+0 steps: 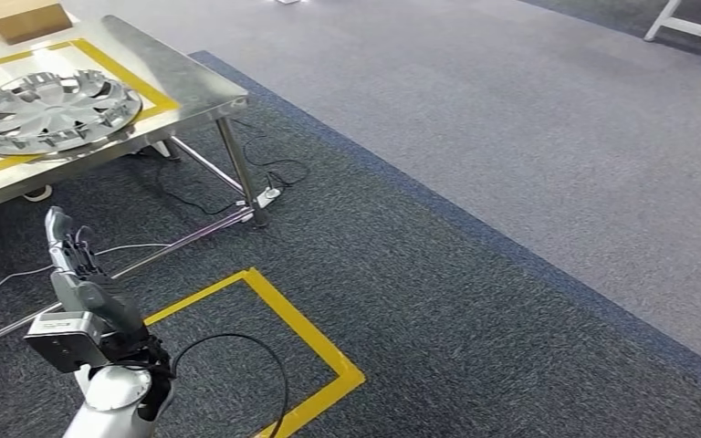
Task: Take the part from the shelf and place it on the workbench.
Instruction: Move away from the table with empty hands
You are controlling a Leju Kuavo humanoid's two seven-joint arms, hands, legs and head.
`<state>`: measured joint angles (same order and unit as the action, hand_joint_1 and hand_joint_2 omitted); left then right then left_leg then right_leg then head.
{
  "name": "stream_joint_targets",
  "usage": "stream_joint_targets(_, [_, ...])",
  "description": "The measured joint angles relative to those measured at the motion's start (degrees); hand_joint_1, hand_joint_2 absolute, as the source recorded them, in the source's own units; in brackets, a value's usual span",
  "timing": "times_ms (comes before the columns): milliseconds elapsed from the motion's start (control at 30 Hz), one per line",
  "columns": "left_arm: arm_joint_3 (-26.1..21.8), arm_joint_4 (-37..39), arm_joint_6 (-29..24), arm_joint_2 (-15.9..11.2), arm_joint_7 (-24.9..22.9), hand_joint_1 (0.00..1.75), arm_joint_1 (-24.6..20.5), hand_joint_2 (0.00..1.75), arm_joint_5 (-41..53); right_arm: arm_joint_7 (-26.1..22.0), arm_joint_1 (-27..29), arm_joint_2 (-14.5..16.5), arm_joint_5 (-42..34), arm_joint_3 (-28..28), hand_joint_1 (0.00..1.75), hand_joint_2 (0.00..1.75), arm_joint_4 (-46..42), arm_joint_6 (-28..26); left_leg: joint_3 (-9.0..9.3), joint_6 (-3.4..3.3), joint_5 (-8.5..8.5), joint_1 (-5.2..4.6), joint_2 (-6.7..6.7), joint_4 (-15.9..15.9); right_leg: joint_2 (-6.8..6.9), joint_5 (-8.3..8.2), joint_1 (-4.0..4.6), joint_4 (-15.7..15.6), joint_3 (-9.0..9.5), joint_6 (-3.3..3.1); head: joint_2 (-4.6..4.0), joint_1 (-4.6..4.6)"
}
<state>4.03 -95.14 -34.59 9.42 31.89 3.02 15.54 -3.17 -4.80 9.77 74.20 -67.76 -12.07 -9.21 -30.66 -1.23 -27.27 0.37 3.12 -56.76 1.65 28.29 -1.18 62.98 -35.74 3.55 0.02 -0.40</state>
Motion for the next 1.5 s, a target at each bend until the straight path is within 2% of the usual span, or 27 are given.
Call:
stream_joint_targets(67, [0.01, -0.01, 0.01, 0.0, 0.0, 0.0, -0.04, 0.0, 0.01, 0.01, -0.15, -0.03, 0.0, 0.0, 0.0, 0.0, 0.0, -0.01, -0.04, 0.69, -0.34, -0.29, 0.66, -0.42, 1.06, -1.02, 0.15, -4.85, 2.77, -0.72, 0.0, -0.08])
stream_joint_targets(167, [0.07, -0.01, 0.04, 0.03, 0.0, 0.0, -0.11, 0.0, 0.03, 0.1, -0.02, -0.02, 0.01, 0.0, 0.0, 0.0, 0.0, -0.01, 0.02, 1.53, -0.53, -0.35, 1.34, -0.61, 0.15, -1.0, 0.27, -5.18, 2.78, -2.18, 0.01, -0.25])
stream_joint_targets(200, [0.09, -0.03, 0.05, 0.03, 0.0, 0.0, -0.12, 0.0, 0.04, 0.15, 0.03, -0.01, 0.01, 0.0, 0.0, 0.0, 0.0, -0.01, -0.1, 1.82, -1.13, -0.23, 0.9, -1.16, -0.24, -1.11, 0.24, -5.23, 2.75, -2.54, 0.01, -0.29])
stream_joint_targets(267, [0.09, -0.07, 0.04, 0.01, 0.0, 0.0, -0.1, 0.0, 0.04, 0.22, 0.0, 0.01, -0.01, 0.0, 0.0, 0.0, 0.0, -0.05, -1.72, 2.27, -4.02, -0.01, -0.89, -5.31, -1.05, -1.33, 0.12, -5.35, 2.74, -3.14, 0.01, -0.54])
stream_joint_targets(333, [0.09, -0.09, 0.03, -0.02, -0.05, 0.0, 0.05, 0.0, 0.04, 0.29, -0.08, 0.0, -0.02, -0.01, 0.0, 0.0, 0.0, -0.12, -5.19, 2.31, -7.78, 0.02, -2.19, -13.19, -2.01, -1.4, 0.26, -5.34, 2.63, -3.43, 0.0, -0.74])
stream_joint_targets(367, [0.09, -0.09, 0.03, -0.02, -0.12, 0.0, 0.14, 0.0, 0.04, 0.35, -0.08, 0.0, -0.02, -0.01, 0.0, 0.0, 0.0, -0.14, -6.61, 2.22, -8.65, 0.01, -2.38, -16.22, -2.57, -1.43, 0.38, -5.34, 2.61, -3.5, 0.0, -0.78])
stream_joint_targets(400, [0.08, -0.09, 0.03, -0.03, -0.24, 0.0, 0.2, 0.0, 0.04, 0.42, -0.04, 0.0, -0.02, -0.01, 0.0, 0.0, 0.0, -0.14, -7.22, 2.03, -8.37, -0.02, -2.48, -17.33, -3.16, -1.44, 0.51, -5.33, 2.62, -3.55, 0.0, -0.79])
stream_joint_targets(433, [0.08, -0.09, 0.03, -0.03, -0.36, 0.0, 0.23, 0.0, 0.04, 0.49, 0.01, 0.0, -0.02, -0.02, 0.0, 0.0, 0.0, -0.13, -6.73, 1.73, -6.93, -0.08, -2.63, -16.01, -3.75, -1.46, 0.64, -5.33, 2.68, -3.58, 0.0, -0.79])
stream_joint_targets(467, [0.09, -0.1, 0.03, -0.04, -0.44, 0.0, 0.23, 0.0, 0.04, 0.52, 0.03, 0.01, -0.01, -0.01, 0.0, 0.0, 0.0, -0.13, -5.31, 1.28, -4.64, -0.18, -3.1, -12.68, -4.36, -1.48, 0.76, -5.33, 2.79, -3.59, 0.0, -0.8])
stream_joint_targets(533, [0.1, -0.11, 0.03, -0.04, -0.51, 0.0, 0.24, 0.0, 0.04, 0.56, -0.02, 0.15, 0.0, -0.01, 0.0, 0.0, 0.01, -0.13, -2.06, 0.07, -0.99, -0.39, -5.53, -5.08, -5.41, -1.56, 0.78, -5.27, 2.77, -3.47, 0.0, -0.68])
stream_joint_targets(600, [0.1, -0.16, 0.04, -0.05, -0.54, 0.0, 0.24, 0.0, 0.05, 0.57, -0.12, 0.29, -0.01, -0.01, 0.0, 0.0, 0.01, -0.14, -0.75, -0.6, -0.16, -0.6, -7.23, -1.54, -6.29, -1.82, 0.49, -5.21, 2.21, -2.94, 0.0, -0.65])
stream_joint_targets(667, [0.1, -0.25, 0.05, -0.03, -0.56, 0.0, 0.22, 0.0, 0.05, 0.6, -0.07, 0.3, -0.02, -0.02, 0.0, 0.0, 0.0, -0.15, -0.63, -0.57, -0.03, -0.58, -6.58, -0.68, -7.13, -2.15, 0.28, -5.36, 1.72, -2.18, 0.0, -0.78])
stream_joint_targets(733, [0.12, -0.3, 0.07, 0.05, -0.55, 0.0, 0.19, 0.0, 0.05, 0.61, 0.04, 0.29, -0.02, -0.02, 0.0, 0.0, 0.0, -0.18, -0.14, -0.67, 0.51, -0.23, -5.42, 0.43, -6.12, -1.27, 0.47, -4.25, 0.88, -1.68, 0.01, -0.66])
stream_joint_targets(767, [0.13, -0.31, 0.09, 0.08, -0.54, 0.0, 0.18, 0.0, 0.05, 0.61, 0.03, 0.28, -0.02, -0.02, 0.0, 0.0, 0.0, -0.19, 0.07, -0.73, 0.76, -0.04, -4.75, 0.91, -5.0, -0.04, 0.58, -2.32, -0.16, -1.5, 0.01, -0.46])
stream_joint_targets(833, [0.09, -0.31, 0.12, 0.09, -0.51, 0.0, 0.28, 0.0, 0.05, 0.6, -0.09, 0.28, -0.02, -0.01, 0.0, 0.0, 0.0, -0.17, 0.06, -0.86, 0.85, -0.15, -3.43, 1.01, -2.75, 3.52, 0.51, 4.89, -3.74, -1.1, 0.01, -0.14])
stream_joint_targets(900, [0.07, -0.3, 0.13, 0.09, -0.52, 0.0, 0.39, 0.0, 0.02, 0.6, -0.07, 0.28, -0.01, -0.01, 0.0, 0.0, 0.0, -0.15, -0.03, -0.83, 0.81, -0.23, -2.08, 0.96, -1.95, 5.35, 0.36, 10.63, -6.43, -0.65, 0.0, -0.09])
stream_joint_targets(933, [0.07, -0.29, 0.14, 0.09, -0.52, 0.0, 0.39, 0.0, 0.01, 0.61, 0.01, 0.25, -0.01, -0.01, 0.0, 0.0, 0.0, -0.15, -0.05, -0.77, 0.77, -0.22, -1.5, 0.93, -1.77, 4.69, 0.31, 10.37, -6.15, -0.5, 0.0, -0.08])
stream_joint_targets(1000, [0.07, -0.3, 0.14, 0.09, -0.52, 0.0, 0.38, 0.0, -0.01, 0.62, 0.09, 0.17, 0.01, -0.02, 0.0, 0.0, 0.0, -0.15, -0.01, -0.44, 0.55, -0.17, -0.56, 0.68, -1.0, 1.17, 0.18, 3.26, -2.03, -0.38, 0.0, -0.07])
stream_joint_targets(1067, [0.07, -0.31, 0.13, 0.08, -0.52, 0.0, 0.35, 0.0, -0.02, 0.63, -0.04, 0.13, 0.03, -0.01, 0.0, 0.0, 0.0, -0.13, -0.04, 0.18, 0.16, -0.38, 0.1, 0.19, 0.38, -0.78, 0.27, -3.73, 2.09, -0.77, 0.0, -0.09])
stream_joint_targets(1100, [0.08, -0.32, 0.12, 0.08, -0.51, 0.0, 0.34, 0.0, 0.0, 0.64, -0.1, 0.13, 0.03, -0.01, 0.0, 0.0, 0.0, -0.11, -0.06, 0.49, 0.0, -0.55, 0.32, -0.04, 0.8, -0.95, 0.31, -5.26, 3.05, -1.13, 0.01, -0.15])
stream_joint_targets(1200, [0.08, -0.33, 0.12, 0.04, -0.5, 0.0, 0.34, 0.0, 0.02, 0.76, -0.09, 0.13, 0.06, 0.0, 0.0, 0.0, 0.0, -0.05, -0.04, 1.14, -0.29, -0.64, 0.82, -0.42, 0.07, -0.99, 0.34, -5.33, 3.04, -2.29, 0.01, -0.37])
stream_joint_targets(1267, [0.08, -0.33, 0.12, 0.03, -0.5, 0.0, 0.34, 0.0, 0.0, 0.91, -0.08, 0.13, 0.08, 0.0, 0.0, 0.0, 0.0, -0.03, -0.22, 1.62, -1.11, -0.39, 0.16, -1.13, -0.49, -1.17, 0.27, -5.37, 2.99, -2.81, 0.0, -0.47])
stream_joint_targets(1333, [0.08, -0.33, 0.12, 0.01, -0.5, 0.0, 0.37, 0.0, 0.0, 1.1, -0.1, 0.12, 0.14, 0.0, 0.0, 0.0, 0.0, -0.03, -1.91, 1.92, -3.8, -0.27, -1.37, -5.25, -1.05, -1.28, 0.26, -5.39, 2.92, -3.19, 0.01, -0.67])
stream_joint_targets(1400, [0.08, -0.33, 0.12, -0.02, -0.5, 0.0, 0.5, 0.0, -0.01, 1.26, -0.12, 0.09, 0.19, 0.0, 0.0, 0.0, 0.0, -0.03, -5.4, 1.94, -7.52, -0.26, -2.29, -13.09, -1.91, -1.37, 0.4, -5.38, 2.74, -3.52, 0.01, -0.78])
stream_joint_targets(1433, [0.08, -0.32, 0.12, -0.03, -0.5, 0.0, 0.58, 0.0, -0.02, 1.33, -0.1, 0.09, 0.24, 0.0, 0.0, 0.0, 0.0, -0.04, -6.87, 1.85, -8.53, -0.27, -2.4, -16.29, -2.45, -1.41, 0.51, -5.37, 2.68, -3.63, 0.0, -0.81])
stream_joint_targets(1467, [0.08, -0.32, 0.12, -0.03, -0.5, 0.0, 0.63, 0.0, -0.02, 1.4, -0.07, 0.09, 0.28, 0.0, 0.0, 0.0, 0.0, -0.03, -7.51, 1.67, -8.4, -0.29, -2.46, -17.58, -3.03, -1.43, 0.62, -5.36, 2.66, -3.69, 0.0, -0.81])
stream_joint_targets(1500, [0.08, -0.31, 0.12, -0.04, -0.5, 0.0, 0.66, 0.0, -0.02, 1.46, -0.03, 0.09, 0.34, 0.0, 0.0, 0.0, 0.0, -0.03, -7.17, 1.41, -7.2, -0.32, -2.59, -16.74, -3.63, -1.46, 0.71, -5.35, 2.7, -3.72, 0.0, -0.81])
